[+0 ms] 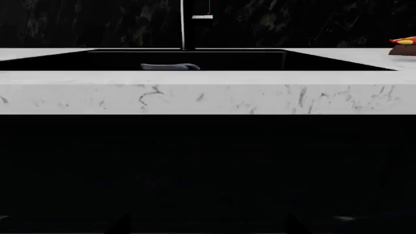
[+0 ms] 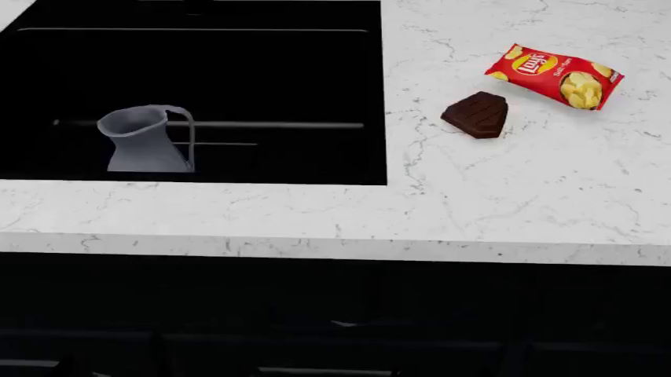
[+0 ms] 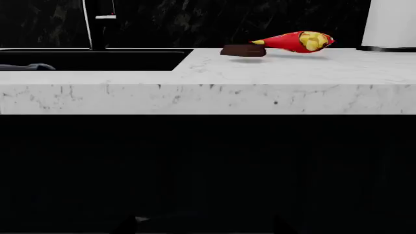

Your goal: Turn the sink spout to the right.

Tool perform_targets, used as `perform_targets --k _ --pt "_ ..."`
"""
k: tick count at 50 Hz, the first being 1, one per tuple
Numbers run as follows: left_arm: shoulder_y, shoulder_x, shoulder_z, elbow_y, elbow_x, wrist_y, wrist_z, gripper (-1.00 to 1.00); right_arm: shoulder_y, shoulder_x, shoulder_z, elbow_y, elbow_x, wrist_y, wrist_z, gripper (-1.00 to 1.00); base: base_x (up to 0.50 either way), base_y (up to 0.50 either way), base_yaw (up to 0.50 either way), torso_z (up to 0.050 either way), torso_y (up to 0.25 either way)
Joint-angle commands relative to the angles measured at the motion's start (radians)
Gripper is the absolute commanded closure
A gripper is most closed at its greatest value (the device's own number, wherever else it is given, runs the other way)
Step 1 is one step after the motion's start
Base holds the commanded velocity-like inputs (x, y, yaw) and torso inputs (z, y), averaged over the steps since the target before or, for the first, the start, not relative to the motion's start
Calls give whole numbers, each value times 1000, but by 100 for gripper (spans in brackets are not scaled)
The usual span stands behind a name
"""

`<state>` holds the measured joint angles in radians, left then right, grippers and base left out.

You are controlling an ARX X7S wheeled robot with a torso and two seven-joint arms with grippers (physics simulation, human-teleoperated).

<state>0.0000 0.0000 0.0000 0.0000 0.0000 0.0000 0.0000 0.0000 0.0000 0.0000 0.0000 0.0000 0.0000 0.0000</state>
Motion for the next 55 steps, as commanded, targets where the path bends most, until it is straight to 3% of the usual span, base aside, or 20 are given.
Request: perform_targets --k 1,18,49,55 --pt "0 -10 11 0 -10 0 -11 -100 0 9 -13 0 9 0 13 -100 0 0 0 0 0" --pt "10 -57 54 10 -118 39 4 -100 9 54 -62 17 40 -10 77 -100 0 0 0 1 0" --pt "12 -103 110 11 -163 60 -10 -100 10 90 -104 16 79 -19 126 -100 0 0 0 50 0" --pt "-1 -102 116 -12 -132 36 -57 -100 10 97 -109 14 100 -28 125 -100 0 0 0 42 0"
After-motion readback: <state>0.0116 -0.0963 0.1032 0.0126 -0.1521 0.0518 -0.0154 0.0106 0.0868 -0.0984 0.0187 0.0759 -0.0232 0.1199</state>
